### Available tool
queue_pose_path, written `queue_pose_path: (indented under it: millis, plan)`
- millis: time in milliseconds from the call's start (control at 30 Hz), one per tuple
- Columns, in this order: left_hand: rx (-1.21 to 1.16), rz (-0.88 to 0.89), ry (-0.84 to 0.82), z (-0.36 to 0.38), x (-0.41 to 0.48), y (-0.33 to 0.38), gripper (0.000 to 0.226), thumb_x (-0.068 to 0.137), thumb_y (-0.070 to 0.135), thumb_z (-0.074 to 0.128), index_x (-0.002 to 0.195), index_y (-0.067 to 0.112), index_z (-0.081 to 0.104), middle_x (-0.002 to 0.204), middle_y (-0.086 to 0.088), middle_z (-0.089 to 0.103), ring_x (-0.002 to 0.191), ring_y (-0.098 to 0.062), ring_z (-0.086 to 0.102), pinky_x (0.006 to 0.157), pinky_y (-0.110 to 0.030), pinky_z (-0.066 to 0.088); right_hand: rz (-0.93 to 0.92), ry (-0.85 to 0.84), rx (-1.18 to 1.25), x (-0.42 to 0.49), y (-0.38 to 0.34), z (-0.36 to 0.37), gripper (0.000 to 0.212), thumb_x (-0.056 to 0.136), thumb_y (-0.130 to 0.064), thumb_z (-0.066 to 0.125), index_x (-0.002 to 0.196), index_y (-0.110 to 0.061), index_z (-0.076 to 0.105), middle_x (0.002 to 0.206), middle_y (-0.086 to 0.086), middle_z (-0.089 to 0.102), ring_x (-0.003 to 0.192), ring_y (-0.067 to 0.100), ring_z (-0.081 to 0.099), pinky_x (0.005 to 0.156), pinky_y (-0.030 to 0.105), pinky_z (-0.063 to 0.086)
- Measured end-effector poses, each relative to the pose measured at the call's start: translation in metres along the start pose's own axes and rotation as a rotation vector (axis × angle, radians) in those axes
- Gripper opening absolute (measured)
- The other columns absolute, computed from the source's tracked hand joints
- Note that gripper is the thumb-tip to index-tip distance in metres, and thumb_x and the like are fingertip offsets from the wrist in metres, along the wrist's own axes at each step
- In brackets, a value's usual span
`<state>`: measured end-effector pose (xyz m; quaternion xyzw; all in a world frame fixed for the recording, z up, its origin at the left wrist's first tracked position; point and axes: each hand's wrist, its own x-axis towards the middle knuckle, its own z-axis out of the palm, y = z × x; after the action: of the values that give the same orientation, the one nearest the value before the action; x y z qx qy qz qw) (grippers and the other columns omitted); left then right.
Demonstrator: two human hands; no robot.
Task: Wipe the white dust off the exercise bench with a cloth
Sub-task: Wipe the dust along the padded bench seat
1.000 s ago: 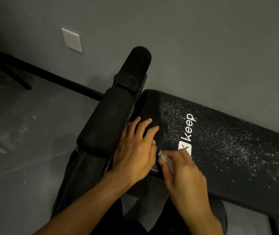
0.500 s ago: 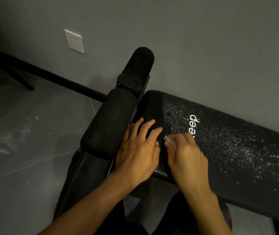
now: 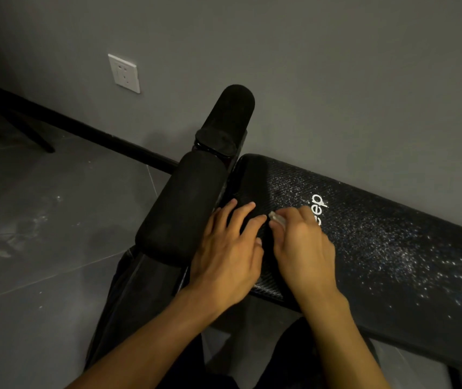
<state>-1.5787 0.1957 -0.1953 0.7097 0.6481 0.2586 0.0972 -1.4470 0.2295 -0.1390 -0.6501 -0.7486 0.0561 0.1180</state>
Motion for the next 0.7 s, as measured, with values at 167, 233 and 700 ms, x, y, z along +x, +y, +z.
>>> queue_pose_path:
  millis: [167,233,700]
  plan:
    - [0.013,-0.014,-0.001,0.000,0.000,0.002,0.050,0.100,0.033,0.034,0.145,0.021,0.054,0.157,0.001,0.044,0.153,-0.024,0.027,0.124,-0.045,0.027,-0.042,-0.053,0.103,-0.032,0.005,-0.009,0.022,0.099,-0.044,0.051,0.115,-0.032,0.061,0.108,-0.011,0.053,0.089,0.018,0.064,0.068,0.035,0.049]
    - [0.023,-0.008,0.005,0.000,0.000,0.003,0.050,0.100,0.033,0.035,0.144,0.020,0.054,0.156,-0.001,0.045,0.151,-0.025,0.030,0.123,-0.046,0.030,-0.023,-0.036,0.075,-0.022,0.007,-0.007,0.024,0.099,-0.043,0.052,0.117,-0.030,0.061,0.110,-0.008,0.054,0.091,0.021,0.065,0.069,0.035,0.047]
    - [0.068,0.009,-0.017,-0.002,0.001,0.003,0.059,0.098,0.036,0.036,0.150,0.011,0.047,0.157,-0.004,0.044,0.151,-0.026,0.031,0.123,-0.047,0.030,-0.019,0.009,0.060,0.027,0.002,0.002,0.028,0.100,-0.037,0.054,0.123,-0.022,0.062,0.120,0.001,0.056,0.094,0.027,0.064,0.071,0.035,0.046]
